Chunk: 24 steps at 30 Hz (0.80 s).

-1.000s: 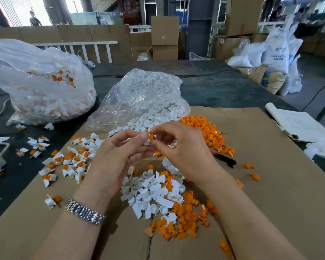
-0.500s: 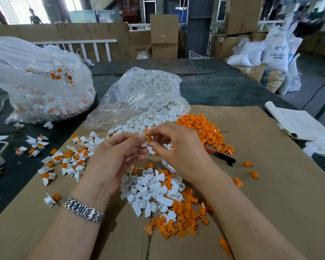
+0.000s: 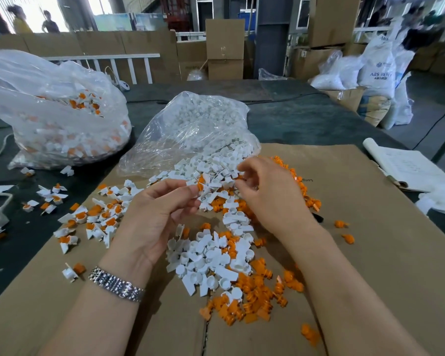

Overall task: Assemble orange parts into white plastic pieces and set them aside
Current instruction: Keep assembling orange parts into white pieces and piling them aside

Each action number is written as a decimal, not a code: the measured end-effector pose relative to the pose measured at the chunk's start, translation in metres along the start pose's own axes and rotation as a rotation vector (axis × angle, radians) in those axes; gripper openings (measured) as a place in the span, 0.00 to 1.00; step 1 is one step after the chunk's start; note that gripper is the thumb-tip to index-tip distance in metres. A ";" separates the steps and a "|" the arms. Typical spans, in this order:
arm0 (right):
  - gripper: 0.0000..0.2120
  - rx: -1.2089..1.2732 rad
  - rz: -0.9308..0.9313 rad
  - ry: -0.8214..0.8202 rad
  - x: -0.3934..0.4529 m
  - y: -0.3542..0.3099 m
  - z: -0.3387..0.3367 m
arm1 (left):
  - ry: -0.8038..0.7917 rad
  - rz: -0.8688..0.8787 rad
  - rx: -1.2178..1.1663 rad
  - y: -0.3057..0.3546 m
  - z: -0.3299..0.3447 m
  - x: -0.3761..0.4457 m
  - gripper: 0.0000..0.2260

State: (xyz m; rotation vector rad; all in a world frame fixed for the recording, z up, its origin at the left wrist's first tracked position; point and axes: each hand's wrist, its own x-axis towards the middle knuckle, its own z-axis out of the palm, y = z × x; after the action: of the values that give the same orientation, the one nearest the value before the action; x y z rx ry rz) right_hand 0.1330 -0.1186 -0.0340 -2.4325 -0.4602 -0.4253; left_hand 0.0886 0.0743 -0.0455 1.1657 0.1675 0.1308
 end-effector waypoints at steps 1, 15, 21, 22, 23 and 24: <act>0.15 -0.144 0.100 -0.023 0.001 0.007 -0.002 | 0.002 -0.003 -0.006 0.000 0.000 0.000 0.07; 0.17 -0.430 0.311 -0.310 -0.003 0.019 -0.006 | 0.030 -0.001 -0.048 0.000 -0.002 0.003 0.07; 0.15 -0.169 0.262 -0.223 0.000 0.012 -0.019 | 0.057 -0.009 -0.096 -0.002 0.002 0.001 0.13; 0.16 -0.097 0.236 -0.251 -0.001 0.008 -0.024 | 0.055 -0.006 -0.102 -0.002 0.003 0.001 0.14; 0.17 -0.026 0.211 -0.295 -0.002 0.003 -0.028 | 0.050 -0.002 -0.107 -0.002 0.003 0.000 0.15; 0.18 0.039 0.188 -0.352 -0.004 -0.003 -0.032 | 0.042 0.002 -0.112 -0.002 0.004 0.000 0.16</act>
State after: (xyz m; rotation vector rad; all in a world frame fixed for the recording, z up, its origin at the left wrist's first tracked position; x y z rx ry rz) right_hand 0.1227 -0.1375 -0.0097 -2.4895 -0.3758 0.0945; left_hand 0.0891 0.0701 -0.0453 1.0522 0.1941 0.1646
